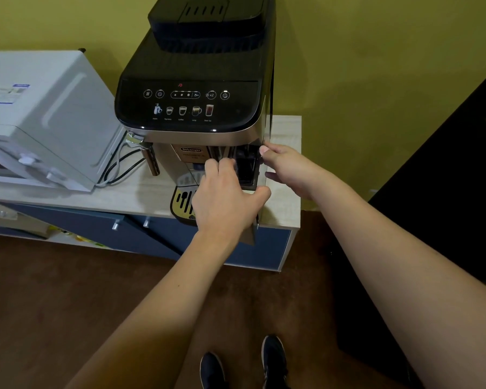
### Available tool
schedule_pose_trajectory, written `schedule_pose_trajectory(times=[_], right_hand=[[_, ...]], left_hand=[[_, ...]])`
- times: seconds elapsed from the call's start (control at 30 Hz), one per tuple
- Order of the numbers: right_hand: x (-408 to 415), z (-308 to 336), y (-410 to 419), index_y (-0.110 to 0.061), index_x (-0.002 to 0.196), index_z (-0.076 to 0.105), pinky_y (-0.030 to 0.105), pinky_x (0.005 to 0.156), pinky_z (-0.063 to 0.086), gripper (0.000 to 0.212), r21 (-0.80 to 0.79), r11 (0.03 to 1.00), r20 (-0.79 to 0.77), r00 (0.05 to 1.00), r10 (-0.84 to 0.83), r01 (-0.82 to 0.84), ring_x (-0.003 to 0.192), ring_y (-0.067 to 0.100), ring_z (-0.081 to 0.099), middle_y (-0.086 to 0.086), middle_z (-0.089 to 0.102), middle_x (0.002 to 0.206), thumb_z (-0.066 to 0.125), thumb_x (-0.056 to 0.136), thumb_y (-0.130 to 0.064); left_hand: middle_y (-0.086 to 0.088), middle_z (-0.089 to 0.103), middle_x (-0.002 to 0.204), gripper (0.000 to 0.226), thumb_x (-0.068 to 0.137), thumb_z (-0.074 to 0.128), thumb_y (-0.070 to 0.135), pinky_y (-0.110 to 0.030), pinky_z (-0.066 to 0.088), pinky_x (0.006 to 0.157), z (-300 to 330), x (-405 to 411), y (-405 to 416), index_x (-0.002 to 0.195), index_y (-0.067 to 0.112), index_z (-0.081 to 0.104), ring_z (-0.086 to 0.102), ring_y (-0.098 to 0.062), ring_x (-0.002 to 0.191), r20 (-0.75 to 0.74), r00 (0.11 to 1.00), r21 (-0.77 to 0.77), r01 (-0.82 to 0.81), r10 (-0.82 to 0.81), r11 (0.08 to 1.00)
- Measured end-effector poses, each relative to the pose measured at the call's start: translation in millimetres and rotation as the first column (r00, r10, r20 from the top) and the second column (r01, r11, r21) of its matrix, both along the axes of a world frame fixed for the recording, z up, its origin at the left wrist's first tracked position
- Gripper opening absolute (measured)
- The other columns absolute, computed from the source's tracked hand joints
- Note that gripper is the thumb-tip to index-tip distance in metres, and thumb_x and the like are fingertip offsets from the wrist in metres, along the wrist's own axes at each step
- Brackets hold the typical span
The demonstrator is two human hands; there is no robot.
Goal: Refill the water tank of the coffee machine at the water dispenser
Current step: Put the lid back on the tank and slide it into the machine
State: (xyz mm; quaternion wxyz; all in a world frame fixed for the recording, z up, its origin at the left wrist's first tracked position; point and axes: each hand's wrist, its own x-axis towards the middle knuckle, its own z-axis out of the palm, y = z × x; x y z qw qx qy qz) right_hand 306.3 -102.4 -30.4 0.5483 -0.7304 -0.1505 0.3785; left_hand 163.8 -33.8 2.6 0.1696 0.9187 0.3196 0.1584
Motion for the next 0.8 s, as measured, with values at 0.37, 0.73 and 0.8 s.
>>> schedule_pose_trajectory(times=[0.37, 0.73, 0.8], right_hand=[[-55.8, 27.3, -27.4, -0.018, 0.14, 0.052, 0.029, 0.098, 0.04, 0.038, 0.006, 1.0, 0.271, 0.962, 0.027, -0.03, 0.119, 0.011, 0.052, -0.006, 0.059, 0.127, 0.043, 0.105, -0.029], [-95.5, 31.9, -49.7, -0.019, 0.155, 0.025, 0.037, 0.115, 0.035, 0.086, -0.257, 0.944, 0.494, 0.812, 0.311, -0.206, 0.143, 0.018, 0.036, 0.0, 0.038, 0.156, 0.072, 0.086, -0.041], [-92.0, 26.0, -48.3, -0.019, 0.156, 0.024, 0.039, 0.116, 0.034, 0.089, -0.304, 0.931, 0.522, 0.782, 0.34, -0.202, 0.144, 0.017, 0.035, 0.001, 0.035, 0.159, 0.072, 0.085, -0.043]], left_hand=[[0.0, 0.048, 0.119, 0.057, 0.088, 0.054, 0.053, -0.031, 0.045, 0.075, 4.6, -25.0, 12.8, 0.137, 0.025, 0.044, 0.053, -0.014, 0.1, -0.001, 0.983, -0.15, 0.181, -0.183, 0.972], [0.0, 0.07, 0.113, 0.034, 0.095, 0.057, 0.024, -0.041, 0.053, 0.086, -13.4, -65.1, 42.6, 0.129, 0.025, 0.057, 0.064, -0.019, 0.1, -0.019, 0.928, -0.271, 0.354, -0.373, 0.895], [0.001, 0.07, 0.109, 0.03, 0.094, 0.056, 0.025, -0.042, 0.053, 0.082, -16.2, -62.6, 48.7, 0.124, 0.025, 0.058, 0.064, -0.019, 0.096, -0.045, 0.915, -0.241, 0.379, -0.401, 0.893]])
